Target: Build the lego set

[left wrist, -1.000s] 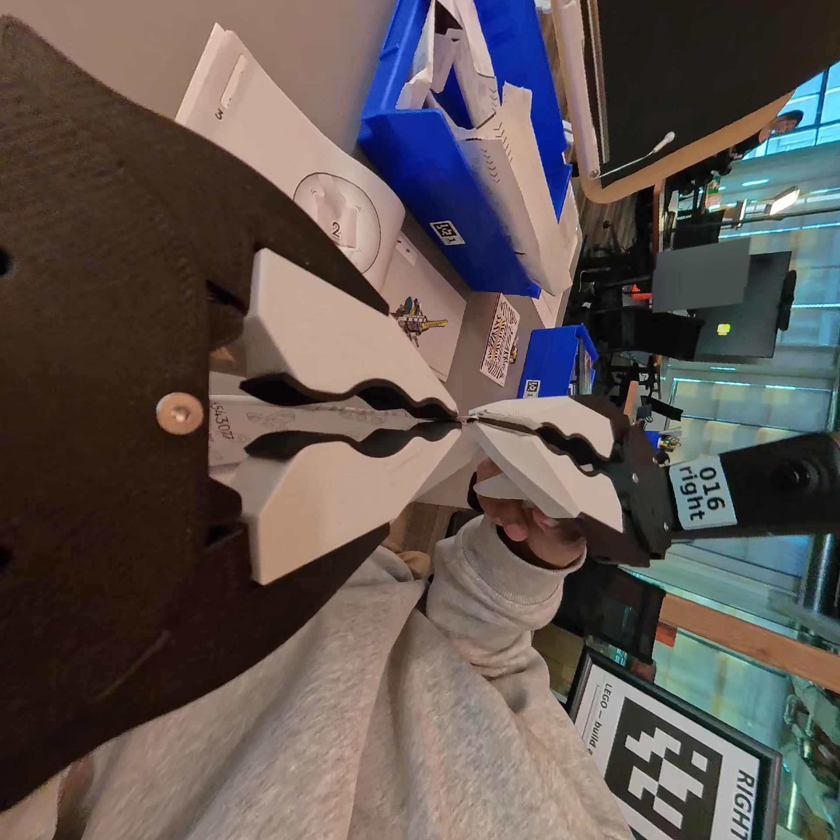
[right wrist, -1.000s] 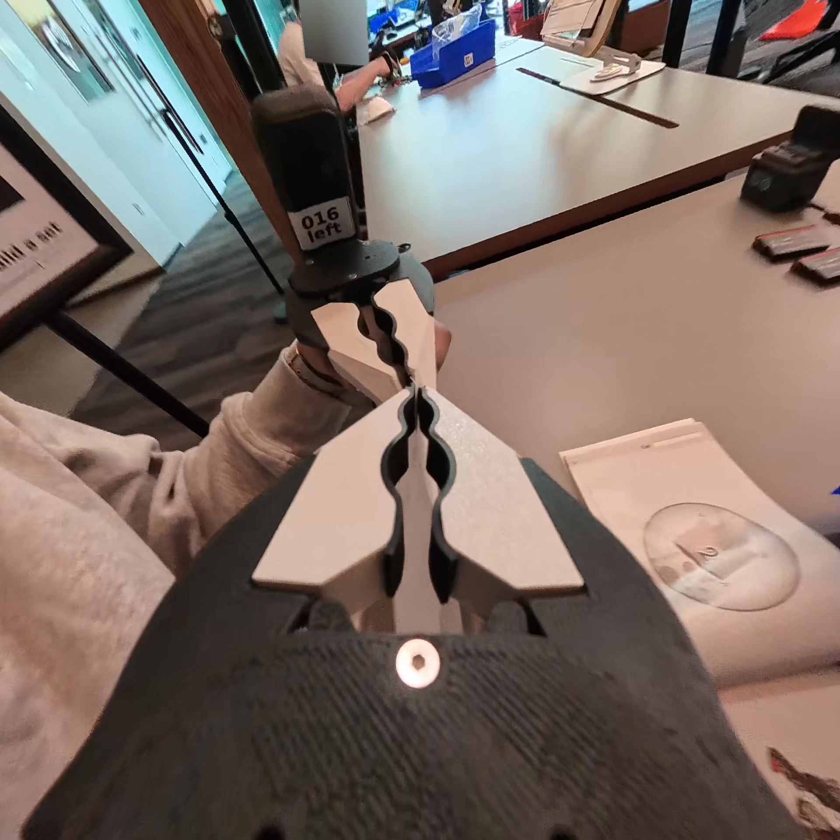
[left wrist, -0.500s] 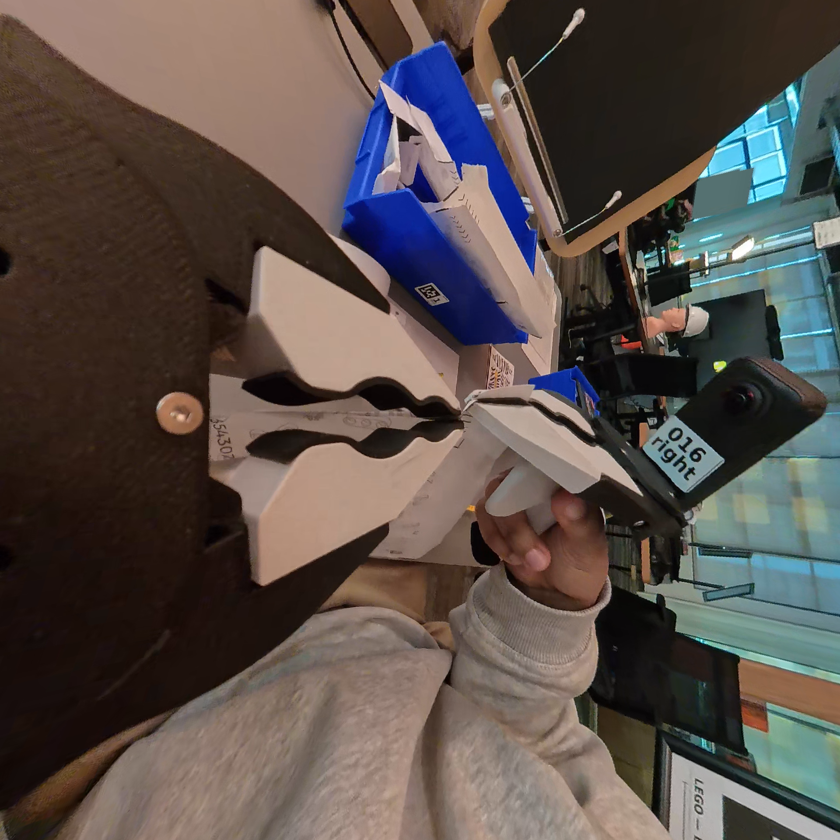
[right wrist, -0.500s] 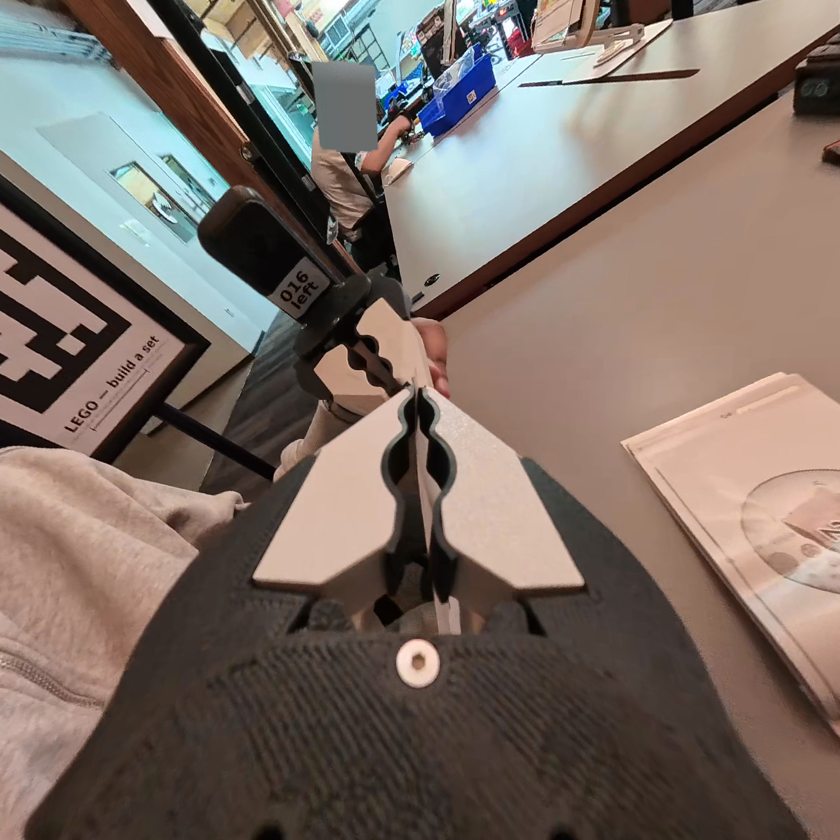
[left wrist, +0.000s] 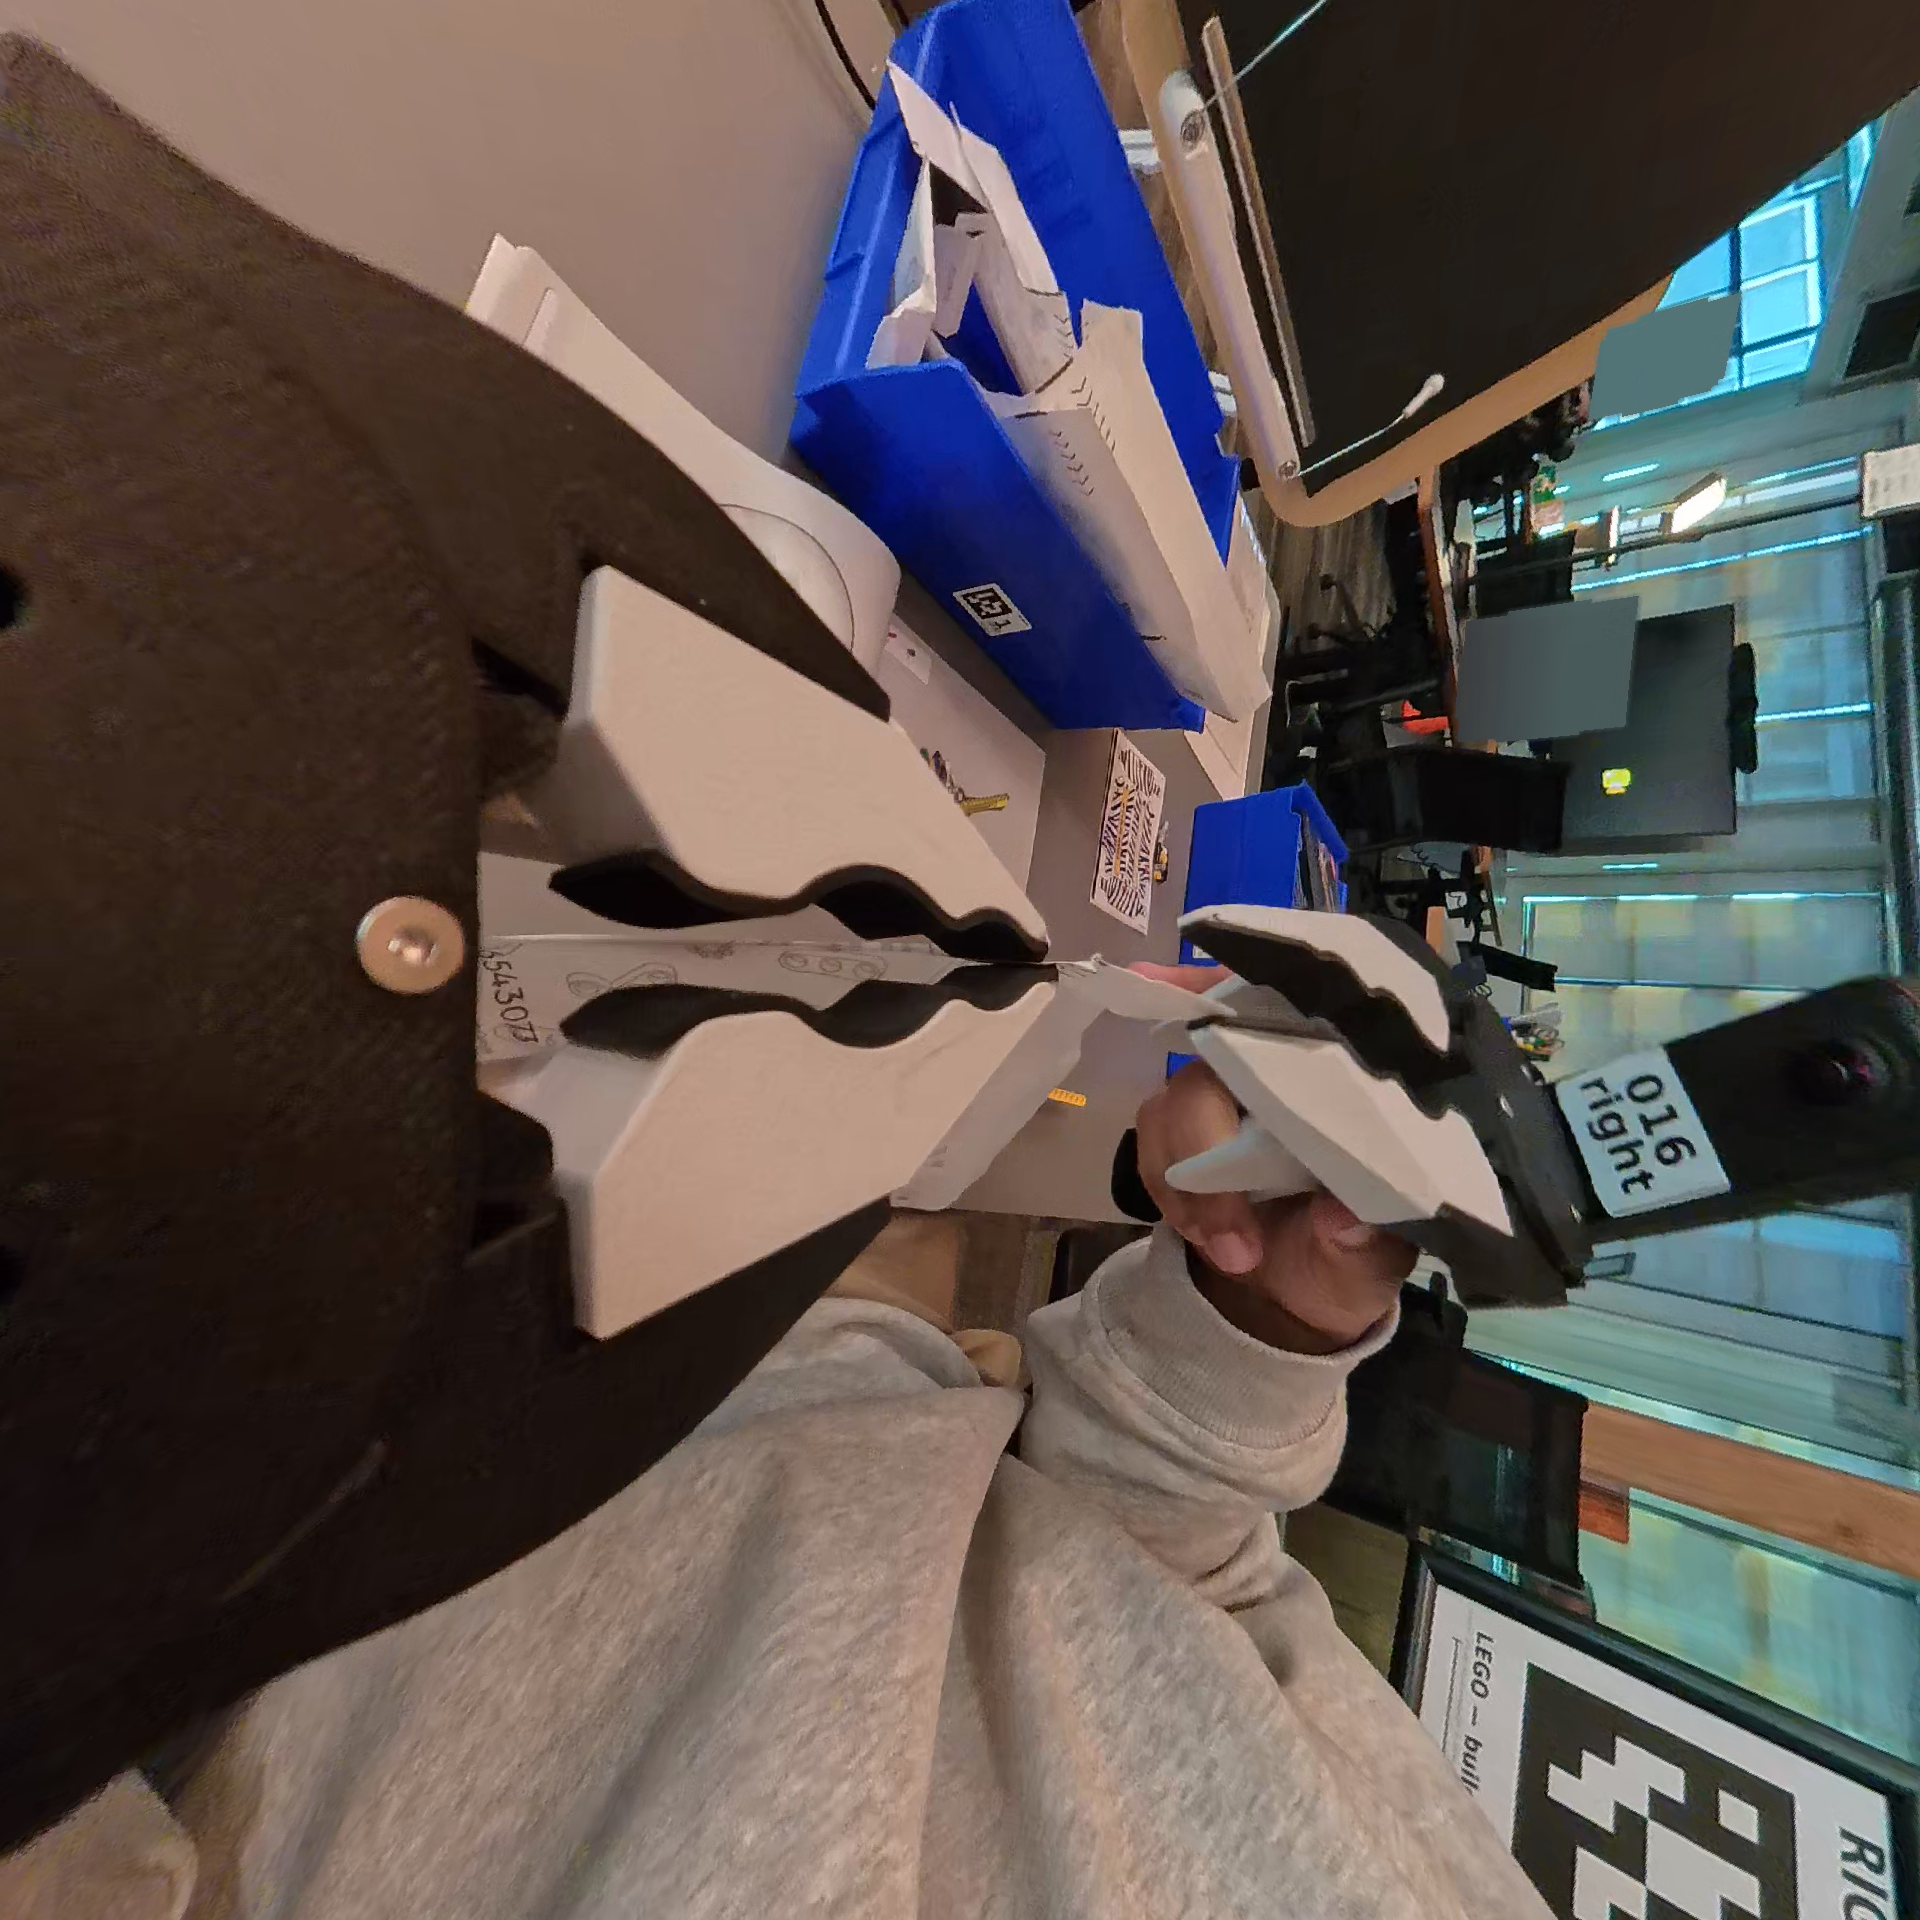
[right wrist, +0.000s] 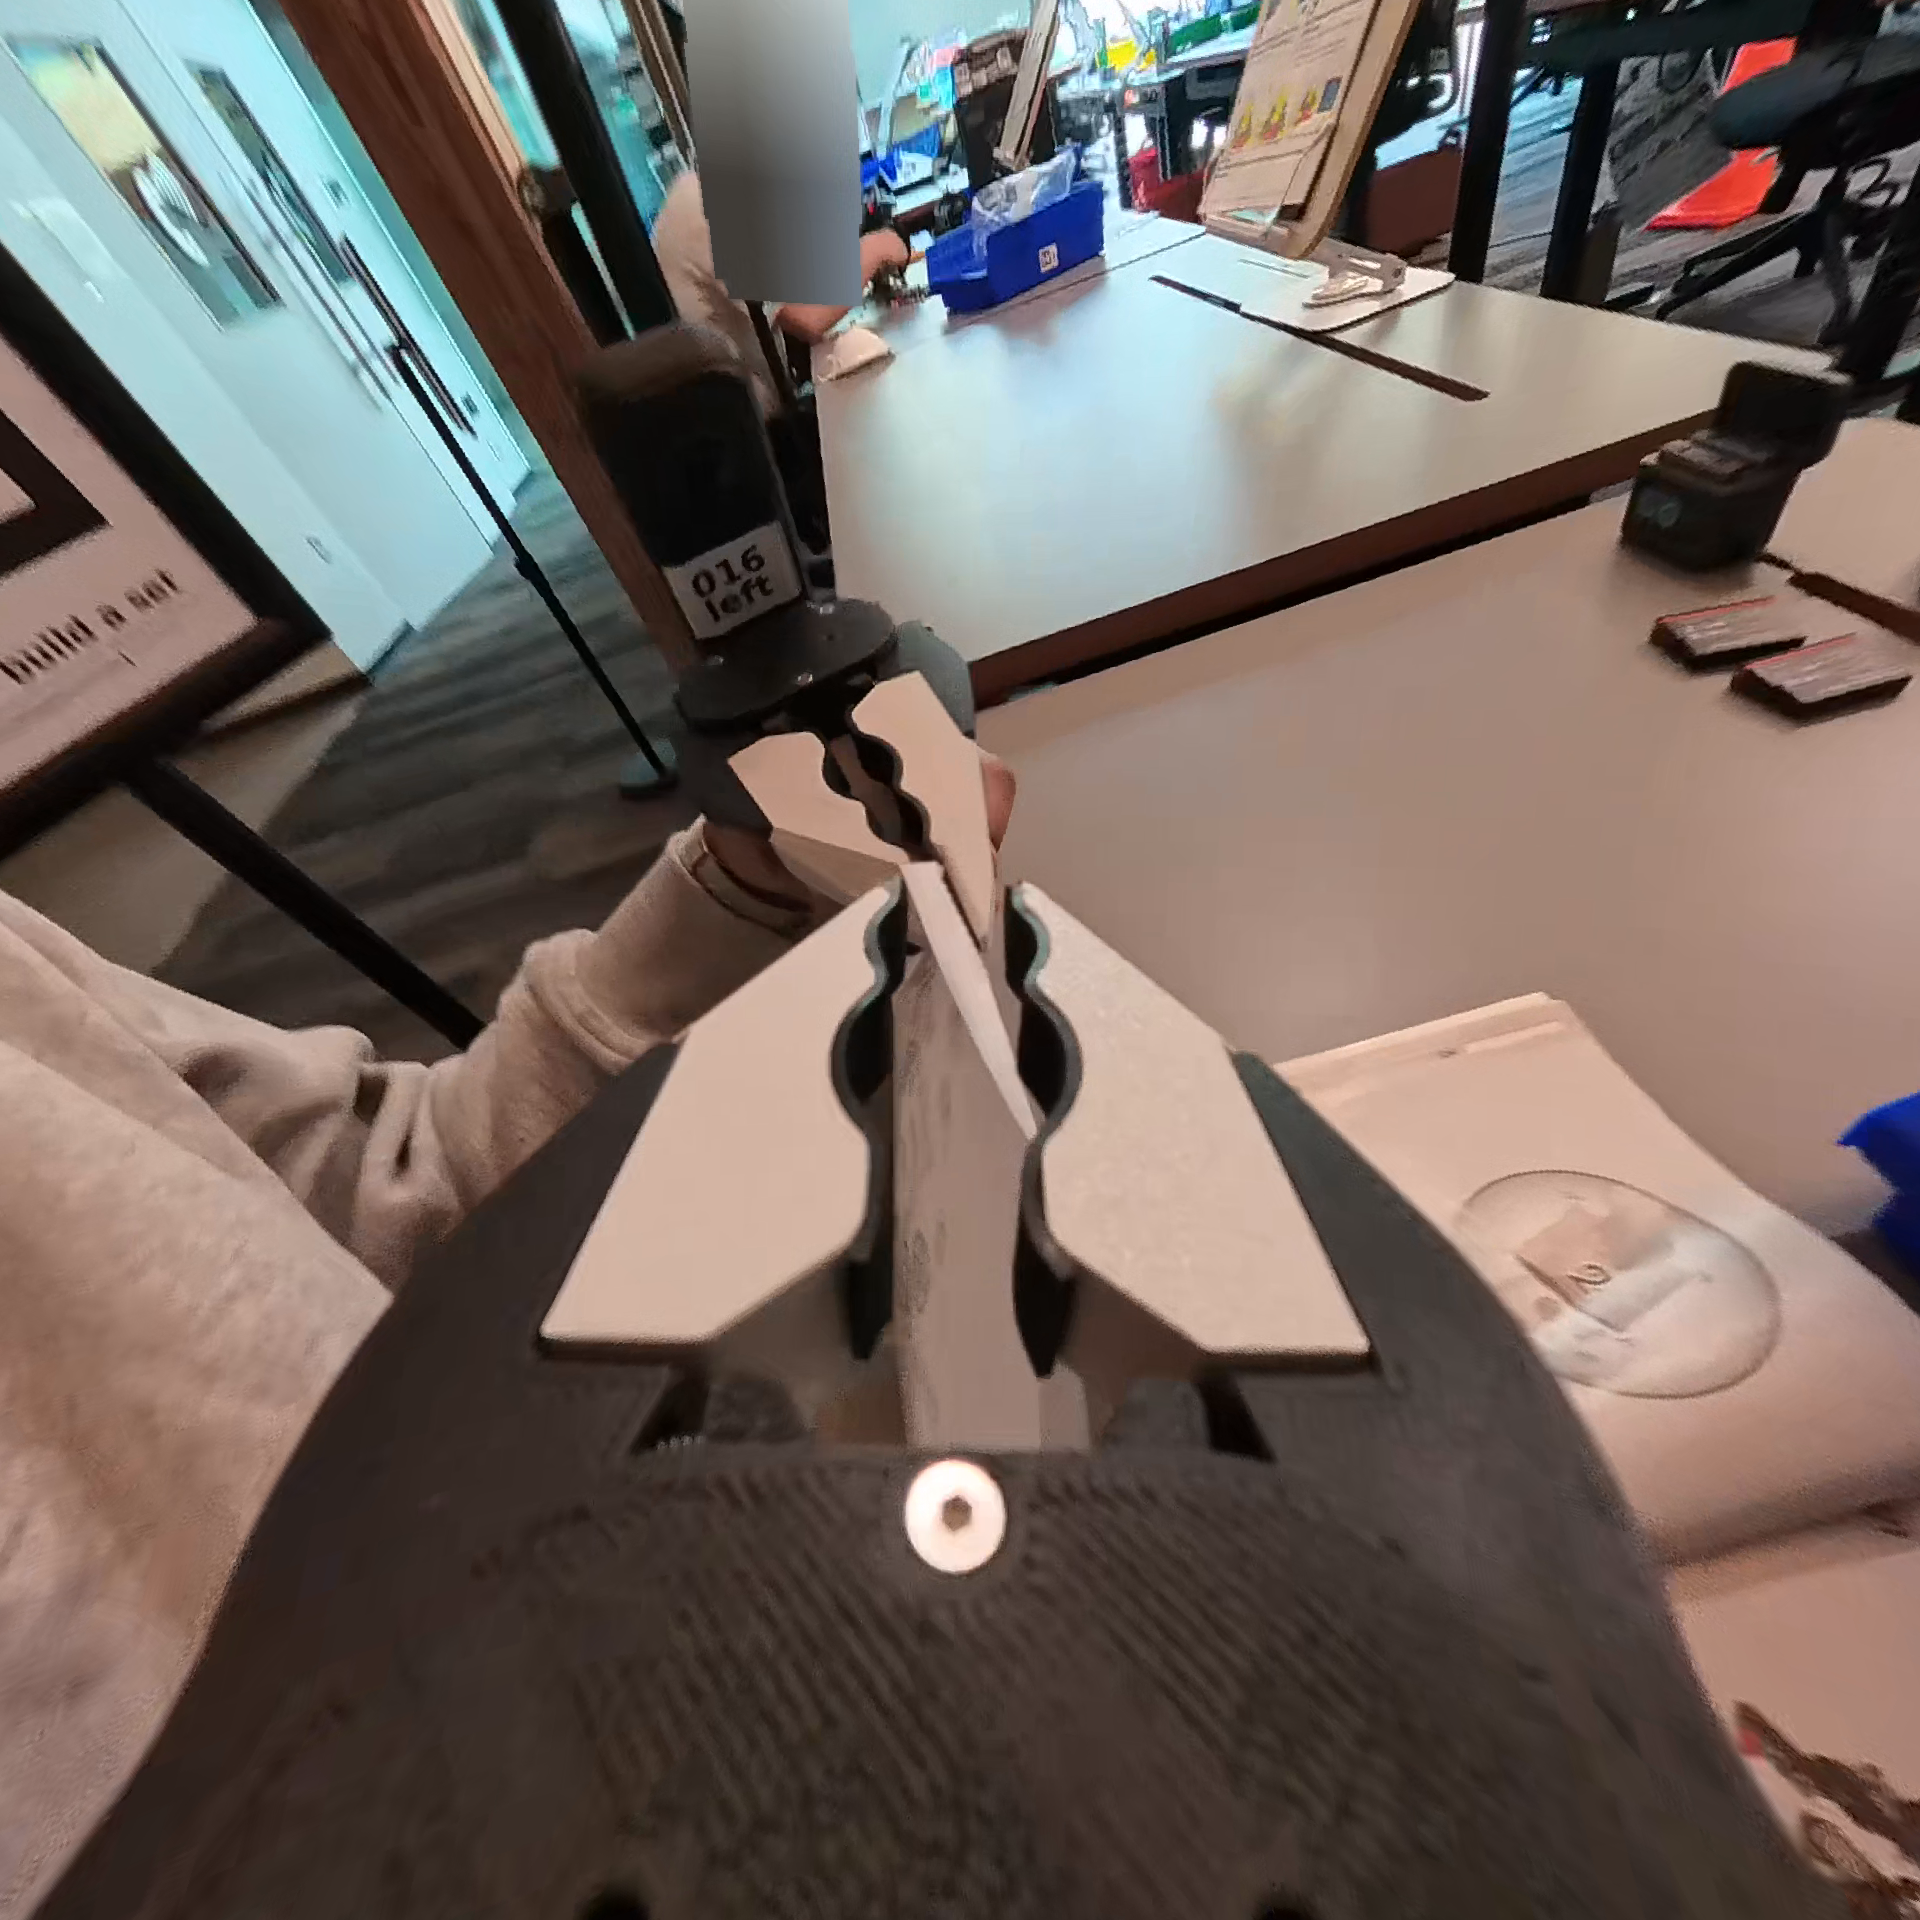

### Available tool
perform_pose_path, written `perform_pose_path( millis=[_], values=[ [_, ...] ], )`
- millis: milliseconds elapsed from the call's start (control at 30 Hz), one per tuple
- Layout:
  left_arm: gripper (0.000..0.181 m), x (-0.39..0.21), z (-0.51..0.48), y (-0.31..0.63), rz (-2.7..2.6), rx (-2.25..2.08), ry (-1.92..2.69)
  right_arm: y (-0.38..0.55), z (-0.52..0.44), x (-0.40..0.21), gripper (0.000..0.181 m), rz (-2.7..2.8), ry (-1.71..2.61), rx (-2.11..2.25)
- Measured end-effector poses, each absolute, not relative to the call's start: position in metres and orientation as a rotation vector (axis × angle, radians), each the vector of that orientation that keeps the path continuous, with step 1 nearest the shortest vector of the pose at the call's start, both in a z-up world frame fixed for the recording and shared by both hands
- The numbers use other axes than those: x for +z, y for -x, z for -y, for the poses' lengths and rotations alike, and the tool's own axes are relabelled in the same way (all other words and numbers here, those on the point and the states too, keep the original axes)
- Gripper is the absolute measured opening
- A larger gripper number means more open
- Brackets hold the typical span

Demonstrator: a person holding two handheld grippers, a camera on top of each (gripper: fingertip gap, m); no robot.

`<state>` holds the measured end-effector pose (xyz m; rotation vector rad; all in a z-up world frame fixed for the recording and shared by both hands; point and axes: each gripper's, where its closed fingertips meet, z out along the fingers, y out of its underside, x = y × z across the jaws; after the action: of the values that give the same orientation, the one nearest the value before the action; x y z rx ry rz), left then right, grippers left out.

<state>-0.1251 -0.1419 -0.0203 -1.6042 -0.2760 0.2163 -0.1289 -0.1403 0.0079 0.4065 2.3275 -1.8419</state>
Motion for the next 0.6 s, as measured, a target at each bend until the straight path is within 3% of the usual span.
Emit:
perform_pose_path(
  millis=[100, 167, 600],
  values=[
    [0.000, -0.0222, 0.1393, 0.1235, 0.277, 0.199, 1.625, 0.1246, 0.1465, 0.0020, 0.017, -2.427, -0.335, -1.834],
    [0.000, -0.0219, 0.1368, 0.1226, 0.273, 0.200, 1.632, 0.1269, 0.1497, -0.0001, 0.001, -2.458, -0.338, -1.849],
    [0.000, -0.0212, 0.1357, 0.1226, 0.254, 0.237, 1.600, 0.1281, 0.1497, -0.0025, 0.000, -2.358, -0.396, -1.793]
  ],
)
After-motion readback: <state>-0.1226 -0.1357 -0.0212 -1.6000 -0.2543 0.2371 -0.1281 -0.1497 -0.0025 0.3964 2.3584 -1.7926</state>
